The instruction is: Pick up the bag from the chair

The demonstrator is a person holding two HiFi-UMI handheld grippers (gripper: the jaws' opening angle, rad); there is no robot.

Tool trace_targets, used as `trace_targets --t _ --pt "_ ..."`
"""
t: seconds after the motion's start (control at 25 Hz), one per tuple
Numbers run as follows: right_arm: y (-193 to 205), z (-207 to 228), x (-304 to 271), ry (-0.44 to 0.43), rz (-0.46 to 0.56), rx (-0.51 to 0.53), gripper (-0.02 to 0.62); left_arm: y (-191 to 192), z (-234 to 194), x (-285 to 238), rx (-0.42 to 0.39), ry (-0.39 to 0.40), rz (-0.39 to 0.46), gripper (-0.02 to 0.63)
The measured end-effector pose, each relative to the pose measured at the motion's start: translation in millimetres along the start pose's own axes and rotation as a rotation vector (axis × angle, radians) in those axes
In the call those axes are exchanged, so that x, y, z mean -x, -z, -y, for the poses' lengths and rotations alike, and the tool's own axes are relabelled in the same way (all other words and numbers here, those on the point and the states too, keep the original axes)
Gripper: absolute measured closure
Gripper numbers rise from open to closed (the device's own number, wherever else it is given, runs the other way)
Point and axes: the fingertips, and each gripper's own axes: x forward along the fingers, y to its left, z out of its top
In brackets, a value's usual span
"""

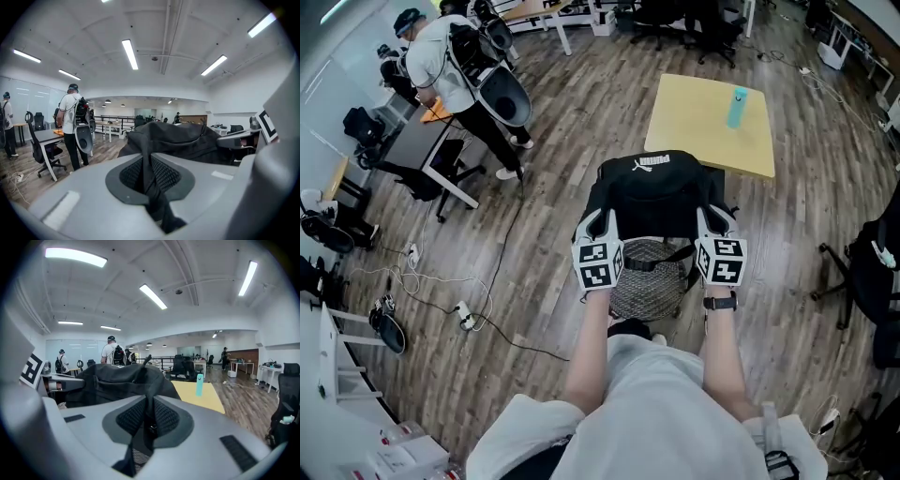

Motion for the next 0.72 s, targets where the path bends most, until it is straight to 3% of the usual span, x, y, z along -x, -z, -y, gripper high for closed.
trace_targets --t 0.28,0.72 --pt "-57 -4 23 0.012 0.119 0.026 0.543 -56 0 21 -0.031 -0.007 0.103 0.569" --pt "-109 4 52 0.039 0.257 0.05 0.542 -113 16 40 -0.09 -0.006 0.23 0.569"
